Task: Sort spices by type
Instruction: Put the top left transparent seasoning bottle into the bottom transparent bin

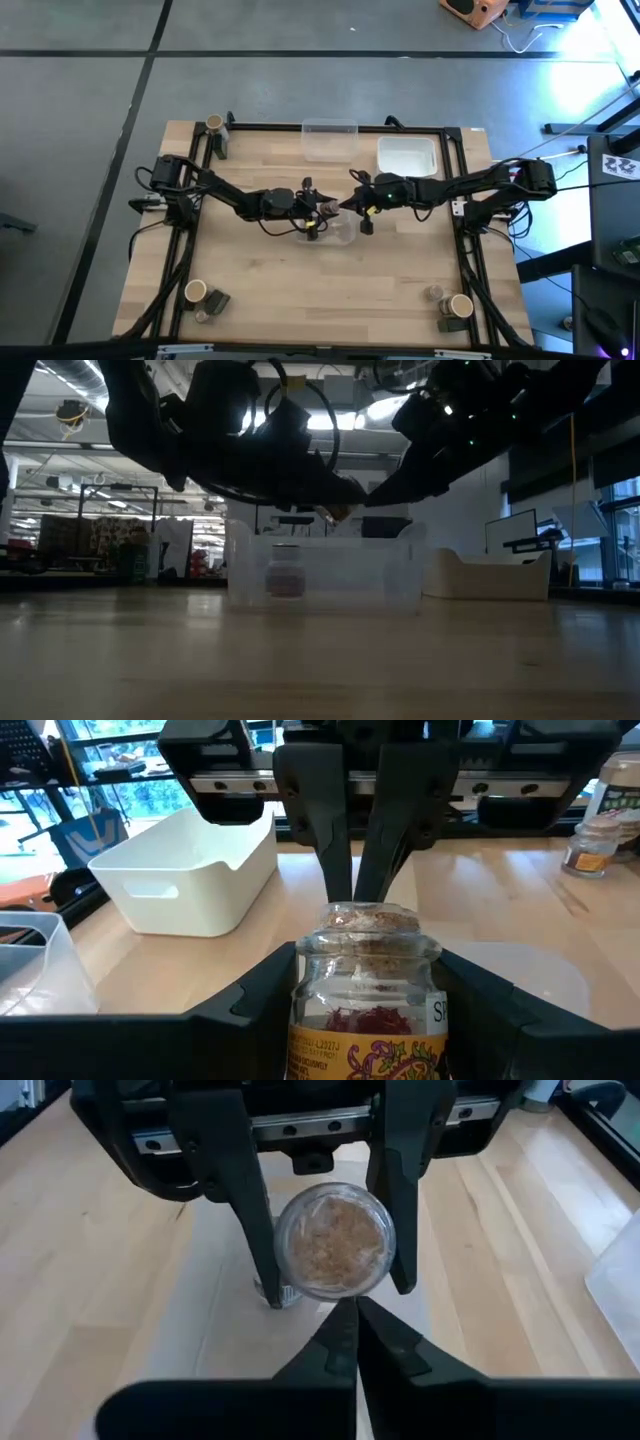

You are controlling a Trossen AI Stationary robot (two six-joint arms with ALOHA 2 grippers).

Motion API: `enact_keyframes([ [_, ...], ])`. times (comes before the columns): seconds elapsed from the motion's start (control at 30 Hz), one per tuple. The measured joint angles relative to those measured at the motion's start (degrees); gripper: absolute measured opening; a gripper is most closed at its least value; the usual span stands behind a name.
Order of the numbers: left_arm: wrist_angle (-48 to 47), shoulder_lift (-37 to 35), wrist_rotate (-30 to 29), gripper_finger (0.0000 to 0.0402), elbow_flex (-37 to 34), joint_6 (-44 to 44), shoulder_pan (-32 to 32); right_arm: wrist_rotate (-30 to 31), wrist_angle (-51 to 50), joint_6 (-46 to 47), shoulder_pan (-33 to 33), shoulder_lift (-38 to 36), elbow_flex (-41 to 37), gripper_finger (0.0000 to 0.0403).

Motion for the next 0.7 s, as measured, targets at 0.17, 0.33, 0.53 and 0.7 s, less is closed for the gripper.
enact_keyframes([
  [0.17,-1.21,-0.07,0.16,0.0179,0.00,-0.11,-0.01,-0.21,1.12,0.02,0.81,0.22,-0.09,0.0019],
  [0.33,-2.09,-0.13,0.30,0.0179,0.04,-0.11,0.00,-0.23,3.24,0.05,1.20,-0.15,0.38,0.0011],
  [0.53,-2.45,-0.11,0.28,0.0179,0.15,-0.11,0.00,-1.28,4.22,0.09,1.26,-0.34,1.62,0.0006],
  [0.7,-2.54,-0.11,0.26,0.0179,0.15,-0.11,0.00,-1.19,3.66,0.11,1.16,-0.28,1.60,0.0015],
])
